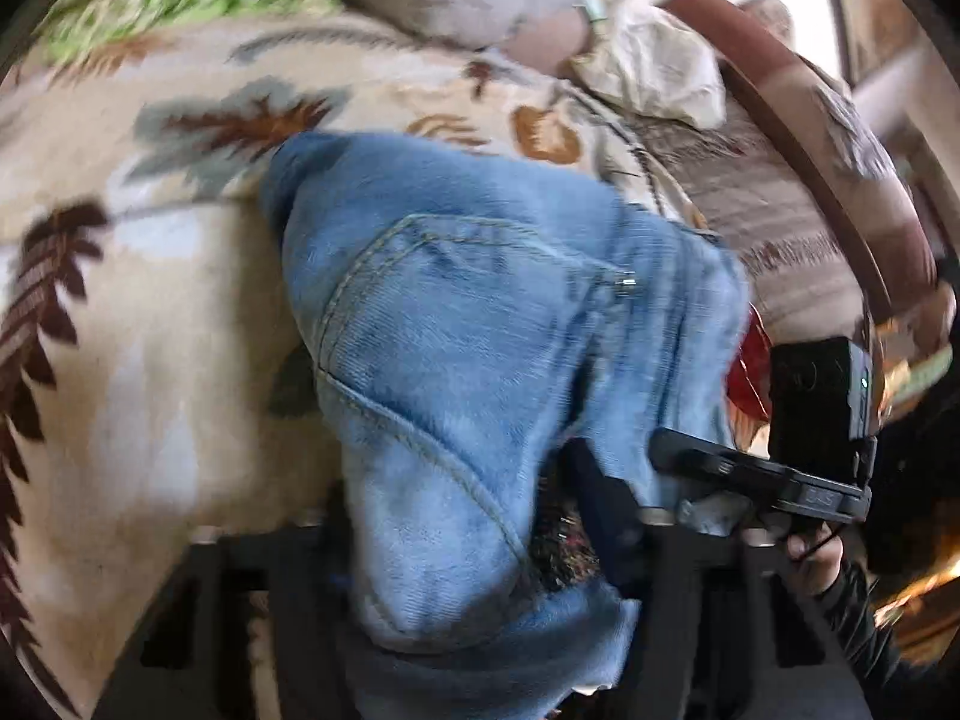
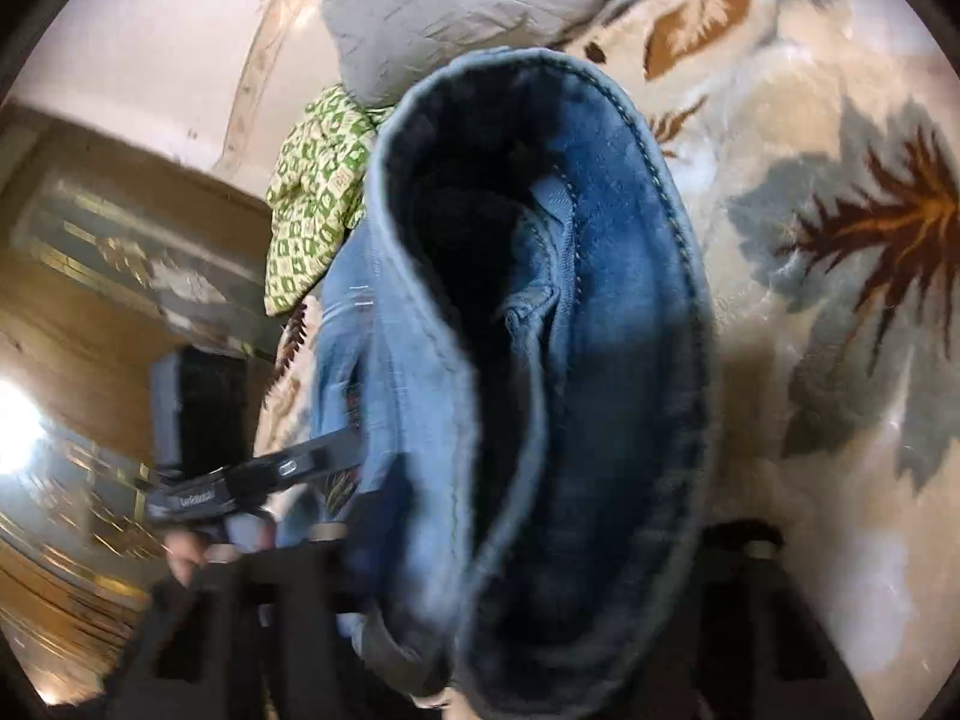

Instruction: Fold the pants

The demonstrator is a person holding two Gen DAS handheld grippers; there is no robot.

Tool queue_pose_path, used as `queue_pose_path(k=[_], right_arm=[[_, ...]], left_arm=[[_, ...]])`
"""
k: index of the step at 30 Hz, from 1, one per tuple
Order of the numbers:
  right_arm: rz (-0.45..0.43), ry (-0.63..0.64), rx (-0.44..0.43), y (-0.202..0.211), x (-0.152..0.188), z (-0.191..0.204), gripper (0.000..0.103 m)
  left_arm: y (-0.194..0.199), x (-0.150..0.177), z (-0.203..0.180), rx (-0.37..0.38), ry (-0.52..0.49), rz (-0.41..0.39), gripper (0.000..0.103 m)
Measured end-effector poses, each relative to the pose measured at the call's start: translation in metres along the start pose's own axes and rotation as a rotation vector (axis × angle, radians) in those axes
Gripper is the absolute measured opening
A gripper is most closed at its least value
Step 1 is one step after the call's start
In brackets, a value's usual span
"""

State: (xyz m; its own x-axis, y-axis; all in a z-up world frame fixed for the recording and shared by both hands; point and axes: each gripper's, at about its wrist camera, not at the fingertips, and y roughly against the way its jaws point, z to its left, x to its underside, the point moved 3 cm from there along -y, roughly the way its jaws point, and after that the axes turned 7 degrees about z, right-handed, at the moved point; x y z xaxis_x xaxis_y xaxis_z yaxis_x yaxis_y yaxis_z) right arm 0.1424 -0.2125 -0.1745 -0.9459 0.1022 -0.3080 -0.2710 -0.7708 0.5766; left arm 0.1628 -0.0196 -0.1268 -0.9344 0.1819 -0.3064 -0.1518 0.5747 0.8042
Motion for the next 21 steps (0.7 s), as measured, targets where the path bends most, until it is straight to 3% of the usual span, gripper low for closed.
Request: queue_pose_path(k=[4,8,11,14,17,20,21], right_arm=[[-0.03,0.076,0.057,0.006,0.001,0.02,0.042],[-0.092,0.189,0.083,0.024,-0.007,0.057,0.042],[-0.153,0.243,0.067,0.042,-0.033,0.078,0.042],[-0.167,0.27,0.083,0.042,-0.068,0.086,0.042],[-0.133,0.264,0.133,0.02,-0.098,0.076,0.042],[-0.036,0.182,0.158,-0.013,-0.115,0.039,0.041],[0.018,0.145,0.188,-0.034,-0.116,0.019,0.042]], left_arm=[[0.02,-0.002,-0.019,-0.029,-0.053,-0.037,0.032],[0.049,-0.011,-0.029,-0.022,-0.069,-0.114,0.031],[0.07,-0.034,-0.034,-0.013,-0.075,-0.199,0.032],[0.069,-0.069,-0.024,-0.042,-0.062,-0.227,0.032],[0.045,-0.091,-0.002,-0.077,-0.033,-0.198,0.032],[-0.005,-0.096,0.032,-0.13,0.027,-0.082,0.035],[-0.027,-0.091,0.047,-0.162,0.051,-0.022,0.052]])
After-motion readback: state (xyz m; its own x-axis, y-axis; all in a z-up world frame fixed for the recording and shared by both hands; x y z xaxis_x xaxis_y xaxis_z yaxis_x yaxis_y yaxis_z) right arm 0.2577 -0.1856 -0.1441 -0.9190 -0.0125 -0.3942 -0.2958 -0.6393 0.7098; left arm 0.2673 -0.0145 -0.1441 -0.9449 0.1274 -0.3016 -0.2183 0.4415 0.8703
